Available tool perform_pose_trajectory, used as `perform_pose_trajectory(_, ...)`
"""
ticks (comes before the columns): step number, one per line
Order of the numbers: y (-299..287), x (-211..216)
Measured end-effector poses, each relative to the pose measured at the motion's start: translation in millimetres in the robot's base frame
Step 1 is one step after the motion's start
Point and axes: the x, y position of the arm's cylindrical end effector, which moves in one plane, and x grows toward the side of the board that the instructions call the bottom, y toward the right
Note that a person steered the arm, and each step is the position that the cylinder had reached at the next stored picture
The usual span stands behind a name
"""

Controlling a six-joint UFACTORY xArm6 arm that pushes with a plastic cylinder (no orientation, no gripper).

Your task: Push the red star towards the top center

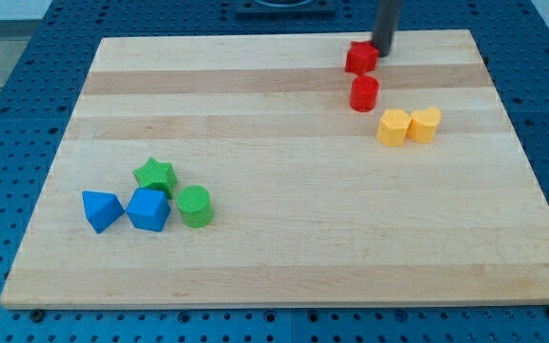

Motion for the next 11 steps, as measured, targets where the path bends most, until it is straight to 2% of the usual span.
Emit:
perform_pose_trajectory(1,-42.4,4.4)
perform_pose_trajectory(2,11.8,4.4)
perform_pose_trajectory(3,22.1,31.8)
perform_pose_trajectory(4,-2.3,56.5)
perform_pose_trajectory(5,-26.2,50.8)
perform_pose_trajectory(6,-46.3,20.1)
perform_pose_trajectory(7,-46.1,14.2)
perform_pose_trajectory(8,-34.6,-18.3)
perform_pose_trajectory(9,-53.2,-32.3)
perform_pose_trajectory(11,-65.4,-8.1)
